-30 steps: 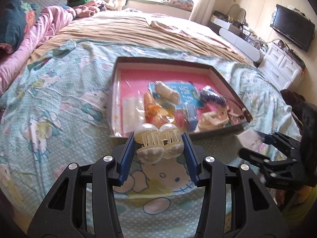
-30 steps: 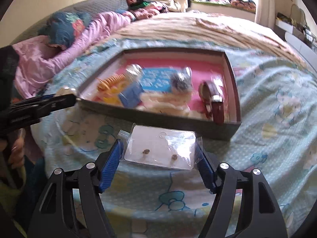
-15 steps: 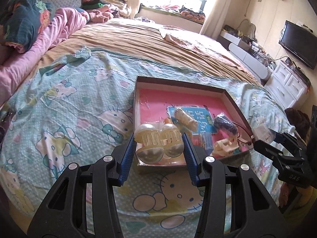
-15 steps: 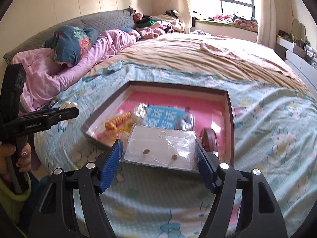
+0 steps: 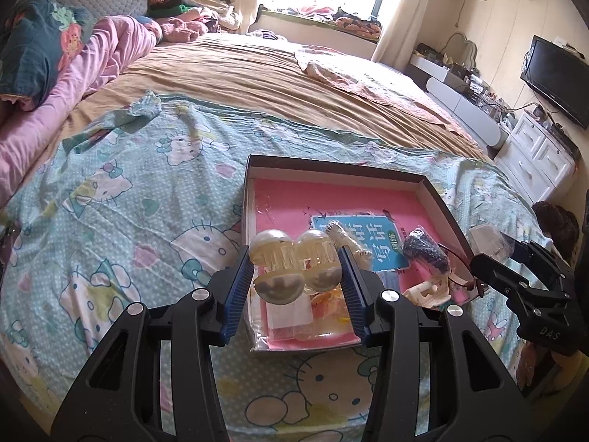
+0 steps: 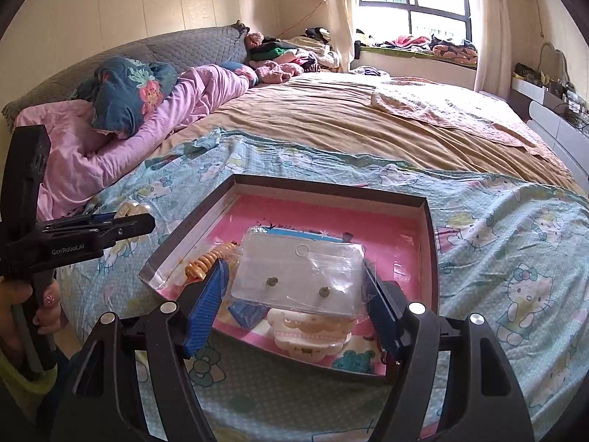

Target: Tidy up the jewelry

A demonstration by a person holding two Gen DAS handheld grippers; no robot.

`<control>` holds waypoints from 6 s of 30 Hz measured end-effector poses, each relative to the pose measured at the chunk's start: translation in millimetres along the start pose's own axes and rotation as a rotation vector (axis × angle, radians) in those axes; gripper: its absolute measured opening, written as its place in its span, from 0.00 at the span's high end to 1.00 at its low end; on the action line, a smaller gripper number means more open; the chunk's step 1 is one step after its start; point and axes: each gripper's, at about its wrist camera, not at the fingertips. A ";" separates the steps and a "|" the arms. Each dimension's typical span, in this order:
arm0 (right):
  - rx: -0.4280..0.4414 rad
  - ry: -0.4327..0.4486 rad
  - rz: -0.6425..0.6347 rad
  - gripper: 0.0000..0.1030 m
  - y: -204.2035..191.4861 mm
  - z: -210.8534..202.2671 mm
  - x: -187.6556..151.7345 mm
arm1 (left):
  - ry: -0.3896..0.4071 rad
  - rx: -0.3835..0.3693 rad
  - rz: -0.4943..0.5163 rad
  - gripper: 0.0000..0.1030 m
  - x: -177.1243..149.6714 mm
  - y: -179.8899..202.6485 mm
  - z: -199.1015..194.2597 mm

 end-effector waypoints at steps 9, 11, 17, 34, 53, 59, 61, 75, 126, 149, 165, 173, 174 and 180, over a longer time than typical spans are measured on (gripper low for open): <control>-0.021 -0.015 0.001 0.32 5.2 11.9 -0.9 | -0.022 -0.035 -0.004 0.63 10.8 6.7 21.0; -0.028 -0.020 0.000 0.32 6.8 13.4 -2.7 | -0.023 -0.046 0.007 0.63 11.7 9.7 26.1; -0.048 -0.042 -0.006 0.32 9.0 22.2 -6.5 | -0.061 -0.071 0.022 0.62 5.7 11.9 43.6; -0.072 -0.101 -0.030 0.32 2.8 52.0 -12.9 | -0.099 -0.091 0.040 0.62 1.7 13.7 61.3; -0.071 -0.127 -0.064 0.30 -10.8 68.3 -11.9 | -0.093 -0.086 0.035 0.58 1.6 11.9 58.3; -0.069 -0.128 -0.064 0.27 -11.2 67.9 -12.8 | -0.090 -0.086 0.034 0.58 2.1 9.9 55.9; -0.068 -0.128 -0.062 0.25 -11.4 68.1 -12.8 | -0.090 -0.087 0.033 0.57 2.4 9.7 55.9; -0.076 -0.119 -0.041 0.13 -4.8 53.0 -18.3 | -0.079 -0.079 0.028 0.46 5.2 6.4 47.6; -0.110 -0.004 0.133 0.05 18.3 -72.1 -73.1 | 0.002 0.016 0.095 0.09 -71.5 56.5 -61.5; -0.106 -0.016 0.125 0.05 6.6 -83.5 -99.3 | 0.017 0.017 0.093 0.09 -83.9 69.6 -72.7; -0.106 -0.010 0.118 0.04 3.8 -88.4 -99.8 | 0.020 0.022 0.095 0.09 -82.7 71.1 -79.7; -0.108 -0.010 0.120 0.04 3.3 -90.5 -99.6 | 0.020 0.023 0.097 0.09 -82.5 71.6 -79.7; -0.107 -0.011 0.120 0.04 2.9 -90.9 -99.4 | 0.020 0.023 0.097 0.09 -82.5 71.9 -79.5; -0.106 -0.012 0.121 0.04 4.3 -92.1 -98.2 | 0.021 0.031 0.097 0.09 -83.0 71.8 -79.9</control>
Point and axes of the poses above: each gripper's, at about its wrist camera, not at the fingertips, and z roughly the way its jaws point, y to its right, x to its top, and after that the axes turned 14 degrees about z, right-handed
